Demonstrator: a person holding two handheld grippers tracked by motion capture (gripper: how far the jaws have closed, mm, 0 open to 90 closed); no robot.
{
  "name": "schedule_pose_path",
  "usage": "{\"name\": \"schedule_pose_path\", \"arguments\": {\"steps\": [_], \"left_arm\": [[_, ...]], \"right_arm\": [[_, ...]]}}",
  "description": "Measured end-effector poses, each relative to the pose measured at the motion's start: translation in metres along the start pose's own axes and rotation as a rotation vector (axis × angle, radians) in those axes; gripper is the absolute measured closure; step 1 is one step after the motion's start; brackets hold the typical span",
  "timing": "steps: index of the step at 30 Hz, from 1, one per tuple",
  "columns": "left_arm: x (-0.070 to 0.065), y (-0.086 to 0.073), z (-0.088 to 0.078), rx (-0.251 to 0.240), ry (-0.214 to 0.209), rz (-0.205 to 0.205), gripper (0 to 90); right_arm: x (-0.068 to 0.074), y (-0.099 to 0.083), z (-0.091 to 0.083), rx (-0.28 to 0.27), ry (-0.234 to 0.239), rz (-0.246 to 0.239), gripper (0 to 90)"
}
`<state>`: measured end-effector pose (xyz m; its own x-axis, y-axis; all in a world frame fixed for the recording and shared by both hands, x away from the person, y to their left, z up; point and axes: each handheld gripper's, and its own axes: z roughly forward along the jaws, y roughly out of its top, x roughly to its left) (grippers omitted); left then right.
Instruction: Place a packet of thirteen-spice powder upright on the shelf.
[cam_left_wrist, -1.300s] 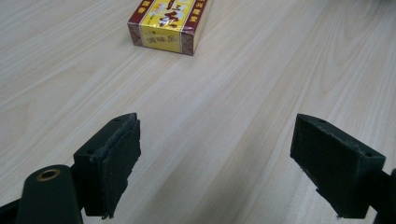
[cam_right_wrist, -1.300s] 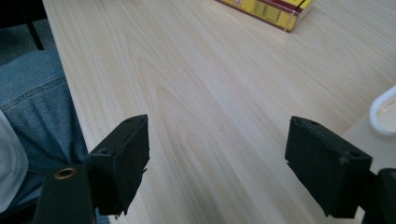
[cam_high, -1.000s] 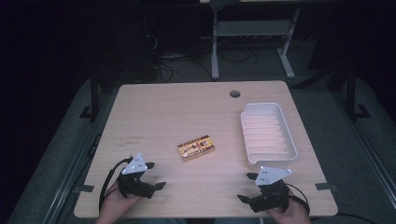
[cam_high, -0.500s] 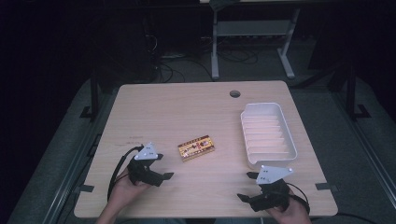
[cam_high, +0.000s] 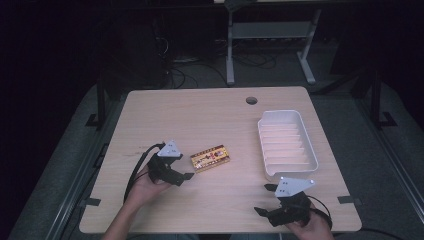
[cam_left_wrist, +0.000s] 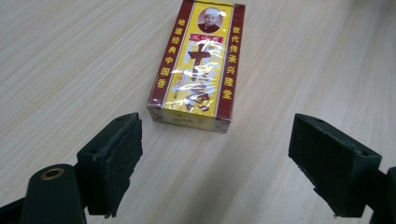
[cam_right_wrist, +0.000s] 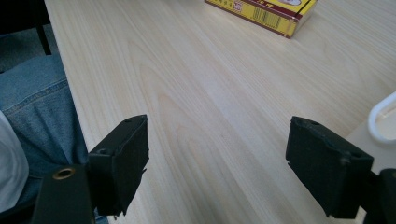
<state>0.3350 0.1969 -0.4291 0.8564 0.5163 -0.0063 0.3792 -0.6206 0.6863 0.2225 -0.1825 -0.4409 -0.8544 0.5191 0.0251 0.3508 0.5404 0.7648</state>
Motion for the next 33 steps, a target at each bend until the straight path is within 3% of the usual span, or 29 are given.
{"name": "schedule_pose_path", "arguments": {"steps": [9, 11, 14, 27, 33], "left_arm": [[0.01, 0.016, 0.018, 0.044, 0.002, 0.019, 16.8], [0.012, 0.018, 0.022, 0.03, 0.003, 0.014, 16.8], [0.015, 0.021, 0.031, 0.06, -0.006, 0.013, 16.8], [0.013, 0.028, 0.056, 0.107, -0.014, 0.048, 17.0], [0.013, 0.028, 0.06, 0.118, -0.023, 0.061, 24.4]], "right_arm": [[0.001, 0.001, 0.001, 0.003, 0.007, -0.008, 20.4], [0.001, 0.002, 0.001, 0.002, 0.007, -0.009, 20.4], [0.001, 0.001, 0.0, -0.001, 0.009, -0.009, 20.4], [0.001, 0.002, 0.0, -0.002, 0.014, -0.013, 20.5], [0.0, 0.002, -0.001, -0.004, 0.013, -0.008, 20.7]]}}
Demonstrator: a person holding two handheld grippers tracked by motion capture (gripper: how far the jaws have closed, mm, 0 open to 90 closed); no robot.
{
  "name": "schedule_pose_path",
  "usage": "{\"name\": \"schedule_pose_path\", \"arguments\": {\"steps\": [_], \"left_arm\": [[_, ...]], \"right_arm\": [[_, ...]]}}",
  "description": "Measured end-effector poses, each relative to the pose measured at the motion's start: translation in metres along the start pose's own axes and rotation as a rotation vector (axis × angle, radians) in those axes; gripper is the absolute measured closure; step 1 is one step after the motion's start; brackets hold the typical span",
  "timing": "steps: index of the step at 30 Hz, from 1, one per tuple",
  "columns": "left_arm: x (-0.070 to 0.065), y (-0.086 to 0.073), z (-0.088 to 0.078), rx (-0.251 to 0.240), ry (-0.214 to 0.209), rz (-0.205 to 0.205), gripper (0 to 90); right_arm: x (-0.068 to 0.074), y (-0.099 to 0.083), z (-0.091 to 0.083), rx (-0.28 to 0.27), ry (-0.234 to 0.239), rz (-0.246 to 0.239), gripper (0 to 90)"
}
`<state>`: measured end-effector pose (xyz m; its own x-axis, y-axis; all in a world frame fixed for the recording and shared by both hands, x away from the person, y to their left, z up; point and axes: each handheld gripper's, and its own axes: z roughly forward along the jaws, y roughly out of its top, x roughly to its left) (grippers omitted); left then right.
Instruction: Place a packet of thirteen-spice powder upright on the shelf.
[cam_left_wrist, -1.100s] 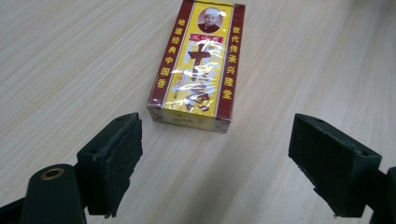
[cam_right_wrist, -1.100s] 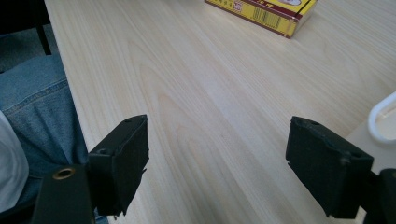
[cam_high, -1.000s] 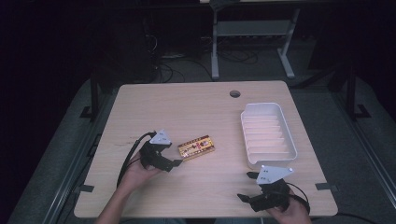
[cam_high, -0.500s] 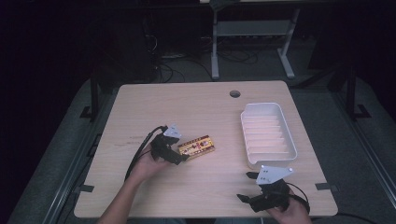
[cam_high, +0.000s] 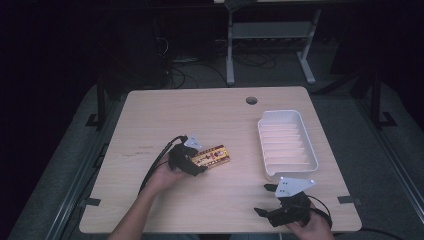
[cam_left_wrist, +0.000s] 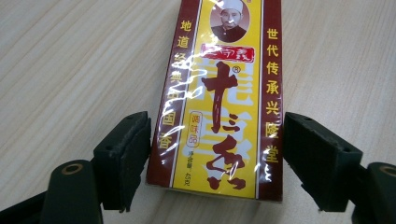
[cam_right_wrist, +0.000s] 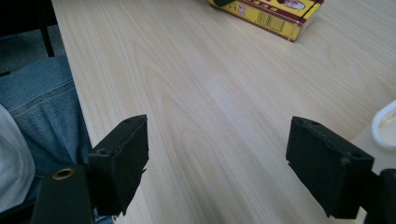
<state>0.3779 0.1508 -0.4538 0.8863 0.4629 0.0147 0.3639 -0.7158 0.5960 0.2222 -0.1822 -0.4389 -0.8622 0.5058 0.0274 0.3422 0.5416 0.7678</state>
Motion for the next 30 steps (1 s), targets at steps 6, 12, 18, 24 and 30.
{"name": "schedule_pose_path", "arguments": {"steps": [6, 12, 18, 24, 30], "left_arm": [[0.001, -0.001, 0.0, 0.0, -0.012, 0.011, 28.7], [0.001, -0.001, 0.001, 0.01, -0.006, 0.024, 28.9], [0.0, -0.001, 0.0, 0.016, -0.007, 0.023, 32.3], [-0.004, 0.0, -0.011, -0.002, 0.002, 0.045, 32.5], [-0.01, 0.003, -0.026, -0.022, 0.007, 0.079, 32.5]], "right_arm": [[0.001, 0.0, 0.001, -0.001, -0.002, -0.006, 21.4], [0.002, 0.001, 0.001, -0.004, -0.004, -0.01, 21.8], [0.002, 0.002, 0.002, 0.001, -0.008, -0.004, 23.2], [0.003, 0.005, 0.002, -0.002, -0.008, 0.009, 23.0], [0.007, 0.014, 0.004, -0.026, -0.019, 0.019, 19.5]]}}
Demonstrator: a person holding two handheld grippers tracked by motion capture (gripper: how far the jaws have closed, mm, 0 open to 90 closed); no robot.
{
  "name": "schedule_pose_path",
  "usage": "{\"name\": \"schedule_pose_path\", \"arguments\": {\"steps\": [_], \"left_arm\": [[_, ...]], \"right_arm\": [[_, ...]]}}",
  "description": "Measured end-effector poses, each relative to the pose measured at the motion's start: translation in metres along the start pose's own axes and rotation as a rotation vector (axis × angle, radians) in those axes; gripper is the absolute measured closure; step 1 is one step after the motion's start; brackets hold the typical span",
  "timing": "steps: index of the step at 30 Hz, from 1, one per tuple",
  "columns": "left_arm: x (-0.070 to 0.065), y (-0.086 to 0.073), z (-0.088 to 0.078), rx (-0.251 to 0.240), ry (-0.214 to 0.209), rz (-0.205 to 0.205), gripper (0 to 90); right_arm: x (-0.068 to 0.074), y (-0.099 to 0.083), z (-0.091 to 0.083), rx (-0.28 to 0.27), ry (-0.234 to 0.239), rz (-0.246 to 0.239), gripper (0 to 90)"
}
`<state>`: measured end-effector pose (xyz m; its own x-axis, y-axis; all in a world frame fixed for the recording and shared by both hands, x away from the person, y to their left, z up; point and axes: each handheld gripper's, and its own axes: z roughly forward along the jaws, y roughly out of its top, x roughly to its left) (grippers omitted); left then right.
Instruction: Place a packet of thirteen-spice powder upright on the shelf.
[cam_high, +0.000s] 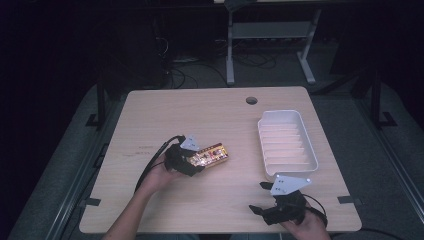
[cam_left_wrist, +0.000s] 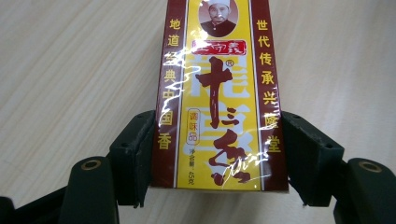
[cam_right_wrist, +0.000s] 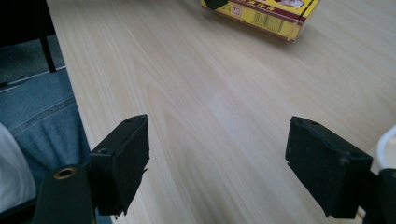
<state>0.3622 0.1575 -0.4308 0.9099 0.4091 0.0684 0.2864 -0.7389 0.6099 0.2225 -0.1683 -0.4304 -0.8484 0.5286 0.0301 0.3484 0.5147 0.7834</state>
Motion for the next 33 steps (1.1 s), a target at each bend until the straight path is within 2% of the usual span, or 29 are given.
{"name": "schedule_pose_path", "arguments": {"steps": [7, 14, 16, 33], "left_arm": [[-0.01, 0.004, -0.019, -0.024, 0.002, 0.043, 32.5], [-0.019, 0.003, -0.035, -0.054, 0.009, 0.054, 32.4], [-0.023, 0.001, -0.04, -0.065, 0.009, 0.058, 32.4], [-0.046, -0.023, -0.05, -0.114, 0.004, 0.05, 32.4]], "right_arm": [[-0.001, 0.016, 0.002, -0.019, 0.02, 0.002, 16.6], [-0.004, 0.031, 0.001, -0.061, 0.025, 0.015, 16.5], [-0.007, 0.037, 0.002, -0.072, 0.035, 0.036, 15.7], [-0.009, 0.051, 0.022, -0.04, 0.0, 0.089, 16.0]]}}
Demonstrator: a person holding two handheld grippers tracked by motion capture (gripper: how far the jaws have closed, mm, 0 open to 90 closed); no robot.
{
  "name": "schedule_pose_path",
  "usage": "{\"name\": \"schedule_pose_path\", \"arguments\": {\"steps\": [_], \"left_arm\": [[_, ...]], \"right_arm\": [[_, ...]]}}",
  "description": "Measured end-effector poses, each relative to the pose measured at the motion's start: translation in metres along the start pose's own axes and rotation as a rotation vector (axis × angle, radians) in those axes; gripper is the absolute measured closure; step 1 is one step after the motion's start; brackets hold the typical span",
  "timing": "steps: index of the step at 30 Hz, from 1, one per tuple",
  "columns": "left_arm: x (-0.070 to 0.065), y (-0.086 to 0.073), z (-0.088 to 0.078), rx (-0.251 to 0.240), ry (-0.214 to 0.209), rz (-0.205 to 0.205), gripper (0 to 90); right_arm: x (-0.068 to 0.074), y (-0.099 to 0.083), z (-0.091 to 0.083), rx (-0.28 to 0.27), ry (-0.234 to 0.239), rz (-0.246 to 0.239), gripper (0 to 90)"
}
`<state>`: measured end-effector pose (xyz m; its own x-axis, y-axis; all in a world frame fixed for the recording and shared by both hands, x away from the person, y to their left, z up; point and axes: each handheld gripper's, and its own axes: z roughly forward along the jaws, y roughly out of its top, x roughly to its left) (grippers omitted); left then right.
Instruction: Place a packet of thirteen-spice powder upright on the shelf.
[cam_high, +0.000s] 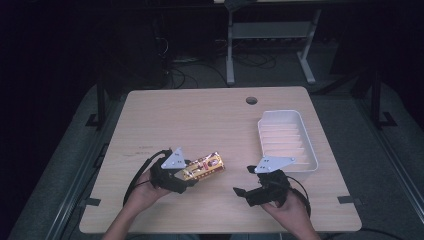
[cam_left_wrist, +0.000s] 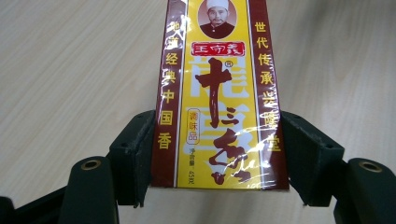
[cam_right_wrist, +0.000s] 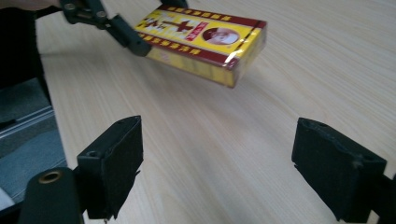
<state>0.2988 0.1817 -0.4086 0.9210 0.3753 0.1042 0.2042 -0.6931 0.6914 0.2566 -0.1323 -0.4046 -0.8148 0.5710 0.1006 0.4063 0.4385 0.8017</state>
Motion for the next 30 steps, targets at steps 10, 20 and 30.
{"name": "schedule_pose_path", "arguments": {"steps": [10, 20, 30], "left_arm": [[-0.025, -0.007, 0.002, -0.036, 0.004, 0.036, 32.4], [-0.047, -0.015, 0.006, -0.083, -0.004, 0.043, 32.4], [-0.062, -0.008, 0.005, -0.124, 0.031, 0.089, 32.4]], "right_arm": [[0.004, 0.005, 0.014, 0.026, 0.027, 0.019, 15.1], [0.004, 0.003, 0.027, 0.04, 0.069, 0.098, 18.7], [0.003, -0.002, 0.029, 0.033, 0.125, 0.171, 24.0]]}}
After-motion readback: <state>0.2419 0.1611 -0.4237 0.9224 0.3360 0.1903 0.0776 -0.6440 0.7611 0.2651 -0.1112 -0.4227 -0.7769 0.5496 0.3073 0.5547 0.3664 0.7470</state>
